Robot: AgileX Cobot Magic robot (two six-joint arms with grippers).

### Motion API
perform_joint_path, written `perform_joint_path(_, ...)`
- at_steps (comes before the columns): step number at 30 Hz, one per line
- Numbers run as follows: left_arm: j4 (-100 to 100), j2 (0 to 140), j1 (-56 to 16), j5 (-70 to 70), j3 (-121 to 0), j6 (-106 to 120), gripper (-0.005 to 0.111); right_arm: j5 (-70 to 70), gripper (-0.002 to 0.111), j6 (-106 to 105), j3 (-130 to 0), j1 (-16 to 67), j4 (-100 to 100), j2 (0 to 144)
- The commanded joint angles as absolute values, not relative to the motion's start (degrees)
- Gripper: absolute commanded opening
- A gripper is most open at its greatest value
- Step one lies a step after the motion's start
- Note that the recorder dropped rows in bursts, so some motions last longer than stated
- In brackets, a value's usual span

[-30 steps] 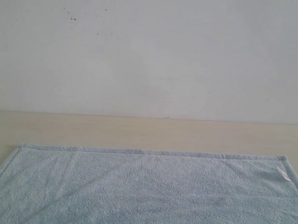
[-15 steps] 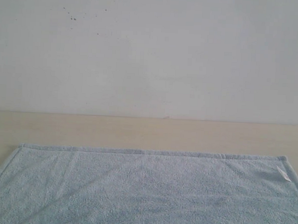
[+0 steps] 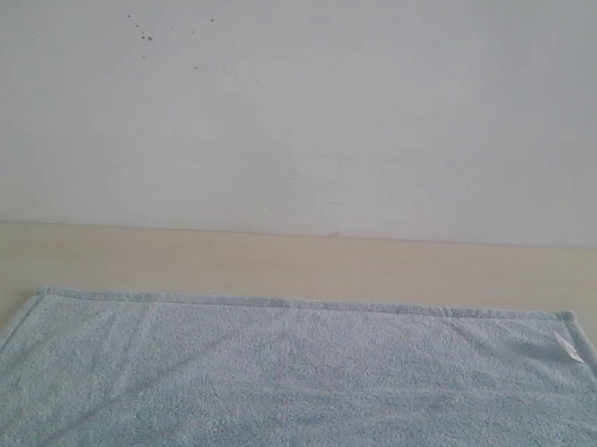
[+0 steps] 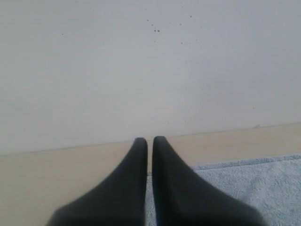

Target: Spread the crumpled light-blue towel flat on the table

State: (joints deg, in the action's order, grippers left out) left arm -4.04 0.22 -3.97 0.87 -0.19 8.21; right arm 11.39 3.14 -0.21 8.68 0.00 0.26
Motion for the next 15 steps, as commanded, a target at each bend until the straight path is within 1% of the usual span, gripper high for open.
perform_joint_path(1,0.0,0.0,-4.0,1.6,0.0,2.6,0.004,11.3,0.000,2.9,0.0,8.5,-0.4,0.0)
perform_joint_path(15,0.0,0.0,-4.0,3.5,0.0,1.1,0.004,11.3,0.000,2.9,0.0,8.5,-0.4,0.0)
